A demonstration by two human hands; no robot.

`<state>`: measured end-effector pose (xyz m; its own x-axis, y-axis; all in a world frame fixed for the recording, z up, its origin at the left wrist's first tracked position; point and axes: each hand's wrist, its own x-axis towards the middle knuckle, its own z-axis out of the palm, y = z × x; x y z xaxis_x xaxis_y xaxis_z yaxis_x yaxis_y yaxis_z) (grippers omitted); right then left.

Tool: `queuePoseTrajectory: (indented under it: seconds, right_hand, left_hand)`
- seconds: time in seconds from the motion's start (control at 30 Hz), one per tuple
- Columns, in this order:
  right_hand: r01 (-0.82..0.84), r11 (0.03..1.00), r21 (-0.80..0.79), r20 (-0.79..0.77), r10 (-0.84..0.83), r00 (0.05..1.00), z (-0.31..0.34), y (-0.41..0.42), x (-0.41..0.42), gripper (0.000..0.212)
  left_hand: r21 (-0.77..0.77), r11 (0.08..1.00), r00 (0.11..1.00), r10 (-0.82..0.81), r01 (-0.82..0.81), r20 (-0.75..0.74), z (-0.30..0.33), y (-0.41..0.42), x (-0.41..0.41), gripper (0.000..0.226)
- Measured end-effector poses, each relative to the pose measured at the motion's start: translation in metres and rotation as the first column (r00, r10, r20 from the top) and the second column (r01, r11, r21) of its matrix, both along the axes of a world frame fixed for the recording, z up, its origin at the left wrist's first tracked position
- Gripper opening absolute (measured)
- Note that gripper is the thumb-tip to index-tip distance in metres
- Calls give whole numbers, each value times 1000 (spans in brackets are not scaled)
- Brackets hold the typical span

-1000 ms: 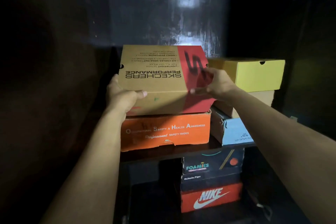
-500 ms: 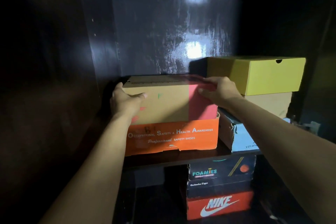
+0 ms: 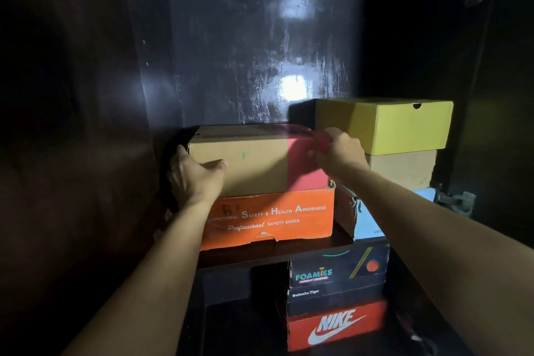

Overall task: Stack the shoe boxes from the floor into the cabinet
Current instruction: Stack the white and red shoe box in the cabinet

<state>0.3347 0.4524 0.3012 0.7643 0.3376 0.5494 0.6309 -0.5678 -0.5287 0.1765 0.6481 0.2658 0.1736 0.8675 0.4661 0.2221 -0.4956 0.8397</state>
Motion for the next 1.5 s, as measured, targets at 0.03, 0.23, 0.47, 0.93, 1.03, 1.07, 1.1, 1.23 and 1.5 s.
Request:
queuePoseTrajectory:
  seconds: [0.03,0.23,0.47,0.93,1.03,1.07,1.1,1.23,1.5]
  right_hand:
    - [11,1000,-8,-11,-11,1000,1,-6,-1,45]
    - [-26,993,-119,-74,17,997,5,-80,-27,40]
    - [-30,931,-363,-266,-72,961,-6,-251,-95,35]
    - [159,854,-495,-548,-450,705,-124,-525,-183,48]
    - [173,816,-552,-566,-519,640,-171,-581,-179,51]
    - [182,799,-574,-566,-547,616,-187,-599,-177,52]
    - [198,781,-592,-562,-576,594,-205,-618,-175,51]
    - [314,746,-587,-573,-657,491,-278,-683,-168,35]
    - [492,715,-497,-700,-665,260,-437,-708,-156,74]
  left_hand:
    - [42,998,999,38,-37,-22,0,-8,-2,93]
    - [237,970,994,-36,60,-104,4,-76,-3,62]
    - [-96,659,517,-663,746,-541,-15,-206,-12,40]
    - [-405,167,-209,-648,899,-732,-133,-485,-7,73]
    - [-445,95,-267,-683,890,-680,-180,-540,4,52]
    - [-461,79,-284,-693,884,-663,-197,-557,7,48]
    - [-475,66,-298,-702,877,-647,-213,-574,11,45]
    - [-546,61,-338,-727,835,-598,-281,-642,24,51]
    - [-671,95,-386,-754,736,-531,-406,-705,27,30]
